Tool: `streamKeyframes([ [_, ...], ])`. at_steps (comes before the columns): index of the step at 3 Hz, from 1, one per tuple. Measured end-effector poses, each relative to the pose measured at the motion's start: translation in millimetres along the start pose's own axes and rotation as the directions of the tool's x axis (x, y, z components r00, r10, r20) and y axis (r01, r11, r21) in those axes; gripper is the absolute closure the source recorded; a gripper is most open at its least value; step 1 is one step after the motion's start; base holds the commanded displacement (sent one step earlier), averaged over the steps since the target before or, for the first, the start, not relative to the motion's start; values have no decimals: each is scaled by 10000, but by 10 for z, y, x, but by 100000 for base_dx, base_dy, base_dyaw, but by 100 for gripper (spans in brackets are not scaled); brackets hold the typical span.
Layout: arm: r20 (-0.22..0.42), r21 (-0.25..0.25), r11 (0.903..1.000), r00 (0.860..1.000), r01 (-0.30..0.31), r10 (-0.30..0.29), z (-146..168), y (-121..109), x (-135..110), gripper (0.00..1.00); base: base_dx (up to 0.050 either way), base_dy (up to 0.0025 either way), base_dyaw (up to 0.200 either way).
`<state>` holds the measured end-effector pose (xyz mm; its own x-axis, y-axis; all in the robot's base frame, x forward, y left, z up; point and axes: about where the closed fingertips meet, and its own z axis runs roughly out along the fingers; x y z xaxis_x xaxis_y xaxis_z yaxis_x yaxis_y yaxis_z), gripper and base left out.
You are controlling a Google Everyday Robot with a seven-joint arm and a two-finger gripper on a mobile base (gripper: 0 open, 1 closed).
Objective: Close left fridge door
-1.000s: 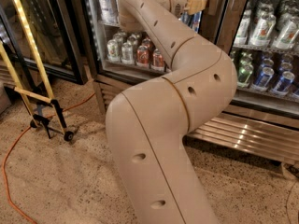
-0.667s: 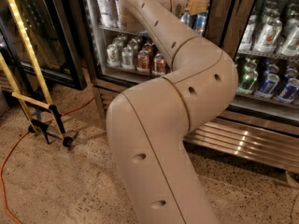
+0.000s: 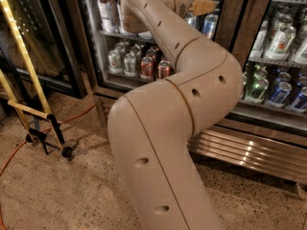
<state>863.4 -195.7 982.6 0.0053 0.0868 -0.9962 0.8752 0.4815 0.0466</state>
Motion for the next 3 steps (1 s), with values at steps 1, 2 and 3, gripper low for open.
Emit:
streamKeyframes([
  [1, -12, -12, 10000, 10000, 15, -15, -39, -43, 2, 100, 0, 0, 0],
  [2, -13, -13, 10000, 10000, 16, -16, -87, -103, 3, 100, 0, 0, 0],
  [3, -13, -13, 10000, 10000, 16, -16, -95, -112, 3, 100, 0, 0, 0],
])
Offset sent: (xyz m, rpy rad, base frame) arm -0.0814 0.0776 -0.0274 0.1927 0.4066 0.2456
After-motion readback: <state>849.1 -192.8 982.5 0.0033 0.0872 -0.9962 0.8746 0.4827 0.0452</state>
